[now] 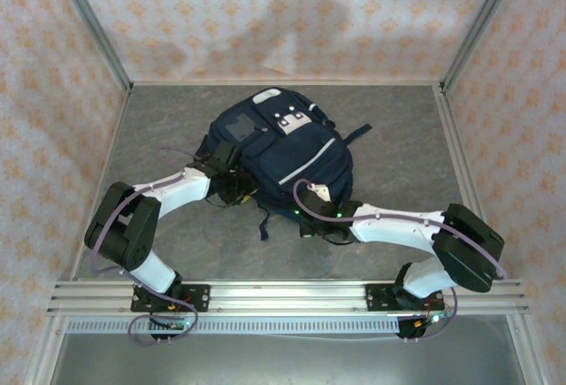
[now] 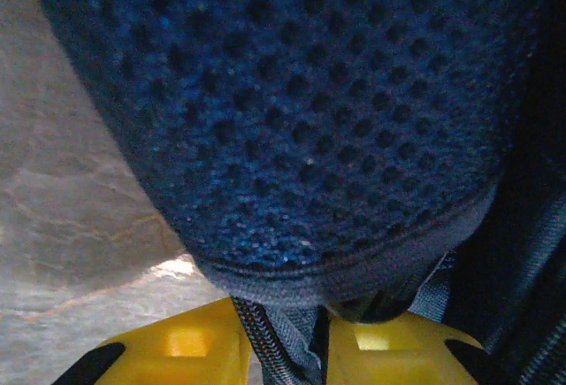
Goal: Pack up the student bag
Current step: Zip the student bag at the center of the table.
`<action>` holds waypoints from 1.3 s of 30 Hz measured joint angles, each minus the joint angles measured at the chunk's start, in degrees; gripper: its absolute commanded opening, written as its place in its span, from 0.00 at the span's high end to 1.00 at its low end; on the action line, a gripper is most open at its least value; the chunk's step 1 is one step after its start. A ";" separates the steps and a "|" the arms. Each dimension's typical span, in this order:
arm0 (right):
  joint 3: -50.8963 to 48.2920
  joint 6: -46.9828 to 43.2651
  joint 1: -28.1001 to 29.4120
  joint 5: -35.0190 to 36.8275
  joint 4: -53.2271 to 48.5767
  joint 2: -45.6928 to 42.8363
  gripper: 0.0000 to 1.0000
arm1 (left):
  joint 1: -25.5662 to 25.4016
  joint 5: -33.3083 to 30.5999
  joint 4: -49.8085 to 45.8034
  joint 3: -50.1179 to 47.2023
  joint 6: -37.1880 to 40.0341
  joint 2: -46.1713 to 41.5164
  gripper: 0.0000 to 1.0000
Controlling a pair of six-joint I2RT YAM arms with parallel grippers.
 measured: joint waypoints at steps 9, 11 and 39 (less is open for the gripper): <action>4.15 -0.76 2.12 -5.75 4.96 8.83 1.00 | 3.02 -8.92 -9.55 2.60 3.15 -12.85 0.41; 6.71 -0.61 3.85 -6.32 5.73 11.72 1.00 | 3.23 -9.20 -10.47 2.47 3.04 -16.72 0.41; 6.49 4.76 7.89 -11.28 20.57 13.75 1.00 | -2.71 -3.19 5.53 -15.58 -5.20 -16.24 0.77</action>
